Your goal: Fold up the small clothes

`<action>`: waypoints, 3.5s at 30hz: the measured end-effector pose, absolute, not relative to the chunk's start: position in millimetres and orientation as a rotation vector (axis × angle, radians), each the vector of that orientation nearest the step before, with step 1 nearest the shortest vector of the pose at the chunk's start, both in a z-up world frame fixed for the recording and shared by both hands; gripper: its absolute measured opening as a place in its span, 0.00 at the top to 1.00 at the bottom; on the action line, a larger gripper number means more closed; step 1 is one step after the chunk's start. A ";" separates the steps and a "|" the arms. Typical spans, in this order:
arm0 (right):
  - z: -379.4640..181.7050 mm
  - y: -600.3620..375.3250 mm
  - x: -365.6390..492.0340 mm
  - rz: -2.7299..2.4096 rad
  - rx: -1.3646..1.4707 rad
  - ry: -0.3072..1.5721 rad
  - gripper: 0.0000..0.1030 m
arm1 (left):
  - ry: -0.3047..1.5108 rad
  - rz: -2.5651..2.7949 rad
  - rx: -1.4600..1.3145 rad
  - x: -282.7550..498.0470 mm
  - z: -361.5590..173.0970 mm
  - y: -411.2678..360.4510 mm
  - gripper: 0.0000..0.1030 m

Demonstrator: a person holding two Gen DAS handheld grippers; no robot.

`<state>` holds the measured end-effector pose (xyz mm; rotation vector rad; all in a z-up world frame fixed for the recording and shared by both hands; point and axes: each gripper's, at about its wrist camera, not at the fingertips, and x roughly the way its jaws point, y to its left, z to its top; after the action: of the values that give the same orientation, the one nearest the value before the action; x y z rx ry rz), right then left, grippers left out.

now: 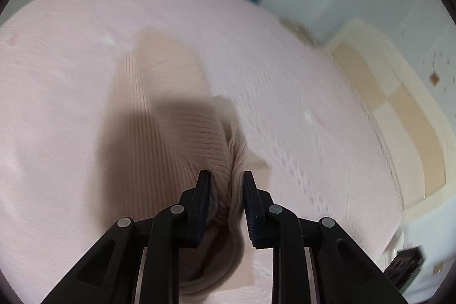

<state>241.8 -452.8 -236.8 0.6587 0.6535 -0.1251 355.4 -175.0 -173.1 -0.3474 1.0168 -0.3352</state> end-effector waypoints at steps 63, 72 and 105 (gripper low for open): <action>-238.1 -326.1 340.7 -0.026 0.283 0.891 0.58 | 0.914 -0.406 -0.418 340.5 -241.1 -2.6 0.35; -227.6 -343.6 305.2 0.047 0.396 0.749 0.85 | 0.940 -0.428 -0.434 341.0 -246.0 -6.9 0.35; -257.4 -357.7 339.0 0.298 0.816 0.890 0.65 | 0.853 -0.391 -0.516 324.8 -217.9 28.0 0.35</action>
<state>339.0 -357.7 -257.4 0.8156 0.8901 0.2984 324.8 28.0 -217.9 -0.5162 0.8531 -0.3913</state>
